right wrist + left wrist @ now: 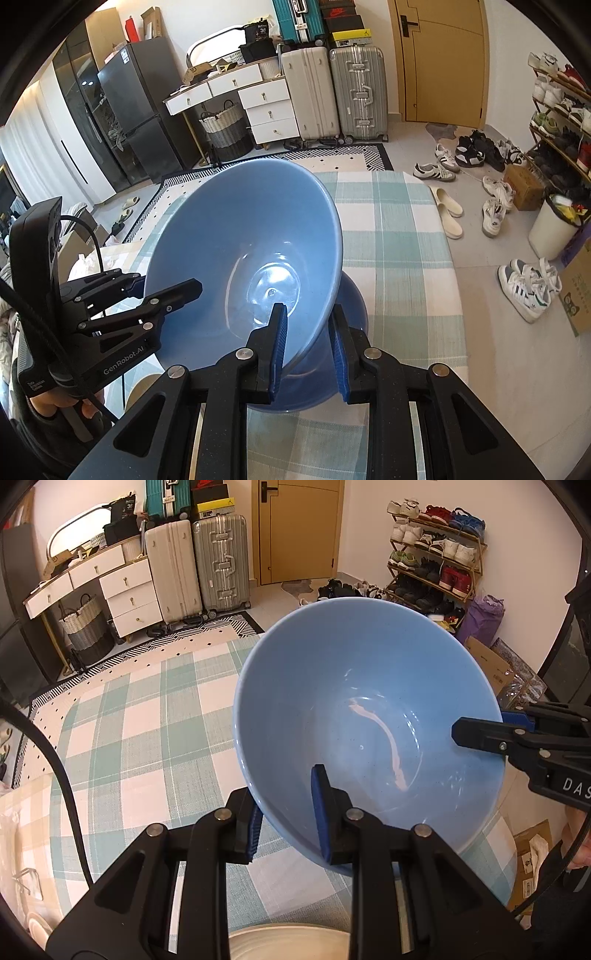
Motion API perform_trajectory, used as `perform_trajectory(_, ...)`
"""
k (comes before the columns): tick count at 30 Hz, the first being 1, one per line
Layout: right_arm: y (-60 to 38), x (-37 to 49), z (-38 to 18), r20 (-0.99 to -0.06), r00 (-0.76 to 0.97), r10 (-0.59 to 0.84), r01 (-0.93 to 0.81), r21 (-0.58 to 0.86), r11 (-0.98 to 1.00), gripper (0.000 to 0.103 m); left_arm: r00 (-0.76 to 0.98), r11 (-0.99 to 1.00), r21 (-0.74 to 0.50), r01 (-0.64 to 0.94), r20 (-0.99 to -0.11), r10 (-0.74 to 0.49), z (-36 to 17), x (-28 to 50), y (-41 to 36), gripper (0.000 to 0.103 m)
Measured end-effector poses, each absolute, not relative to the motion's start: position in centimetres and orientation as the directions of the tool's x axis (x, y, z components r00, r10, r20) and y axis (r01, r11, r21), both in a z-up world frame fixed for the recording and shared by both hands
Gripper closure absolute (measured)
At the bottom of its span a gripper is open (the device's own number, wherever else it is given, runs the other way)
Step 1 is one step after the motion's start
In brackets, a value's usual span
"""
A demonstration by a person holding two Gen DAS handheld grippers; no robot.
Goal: Organize plates and bowls
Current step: 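Carry the nested bowls with both grippers and lower them into the third bowl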
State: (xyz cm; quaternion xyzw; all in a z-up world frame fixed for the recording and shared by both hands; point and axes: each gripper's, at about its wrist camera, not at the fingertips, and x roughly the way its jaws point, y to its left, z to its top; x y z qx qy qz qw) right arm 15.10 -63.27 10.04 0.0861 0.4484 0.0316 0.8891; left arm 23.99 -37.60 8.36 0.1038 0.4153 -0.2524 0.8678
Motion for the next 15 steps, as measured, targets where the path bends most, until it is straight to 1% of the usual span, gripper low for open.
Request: perform_trajectory(15, -63.7, 14.4, 8.0, -0.814, 0.564, 0.141, 0.051, 0.204, 0.978, 0.08, 0.494, 0.843, -0.023, 0.537, -0.802, -0.336, 5.7, 24.5, -38.1, 0.082)
